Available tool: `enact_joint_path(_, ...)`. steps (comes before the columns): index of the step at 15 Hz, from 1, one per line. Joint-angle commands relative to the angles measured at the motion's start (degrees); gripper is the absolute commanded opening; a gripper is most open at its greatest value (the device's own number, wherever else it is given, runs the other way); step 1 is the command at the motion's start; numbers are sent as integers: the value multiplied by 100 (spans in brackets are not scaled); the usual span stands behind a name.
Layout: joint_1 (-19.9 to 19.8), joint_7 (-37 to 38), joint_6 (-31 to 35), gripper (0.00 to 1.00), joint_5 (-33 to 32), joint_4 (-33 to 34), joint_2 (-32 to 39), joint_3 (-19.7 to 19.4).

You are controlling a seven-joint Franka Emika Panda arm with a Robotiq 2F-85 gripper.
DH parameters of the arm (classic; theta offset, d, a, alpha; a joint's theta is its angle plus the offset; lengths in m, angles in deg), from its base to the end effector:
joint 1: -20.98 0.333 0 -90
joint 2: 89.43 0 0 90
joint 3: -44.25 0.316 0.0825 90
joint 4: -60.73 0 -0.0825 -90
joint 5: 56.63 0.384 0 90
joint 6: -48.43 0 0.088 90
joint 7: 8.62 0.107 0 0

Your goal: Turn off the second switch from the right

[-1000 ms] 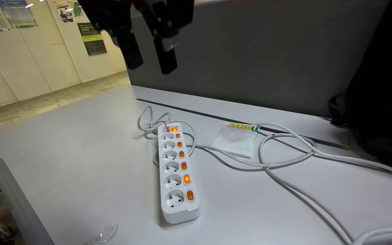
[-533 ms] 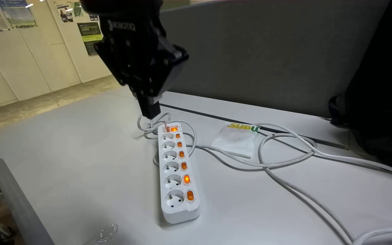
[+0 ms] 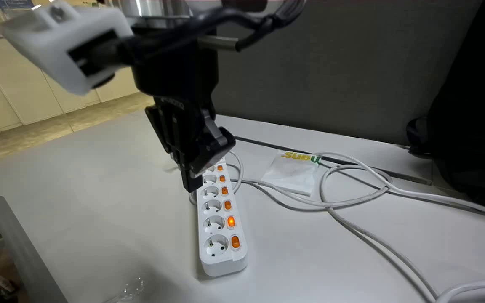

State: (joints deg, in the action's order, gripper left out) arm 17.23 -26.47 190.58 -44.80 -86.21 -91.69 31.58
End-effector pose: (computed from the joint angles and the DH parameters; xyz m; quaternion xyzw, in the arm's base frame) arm 0.4243 -0.1252 0.2751 -0.9951 0.0702 0.0024 0.0695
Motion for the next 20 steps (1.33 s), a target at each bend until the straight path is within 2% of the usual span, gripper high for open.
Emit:
enact_joint_path(1, -169, -19, -12, 1, 20, 41, 82, 170)
enact_joint_path(7, -184, -26, -9, 0, 19, 34, 92, 215)
enact_joint_path(10, -141, 1016, 964, 0, 94, -36, 284, 344)
enact_joint_path(15, -60, 2870, 2210, 0, -500, 72, 975, 449)
enact_joint_path(17, 406, 3655, 2538, 0, -856, 68, 1238, -56)
enact_joint_path(20, 1158, 4804, 2501, 0, -1231, 178, 1565, -825)
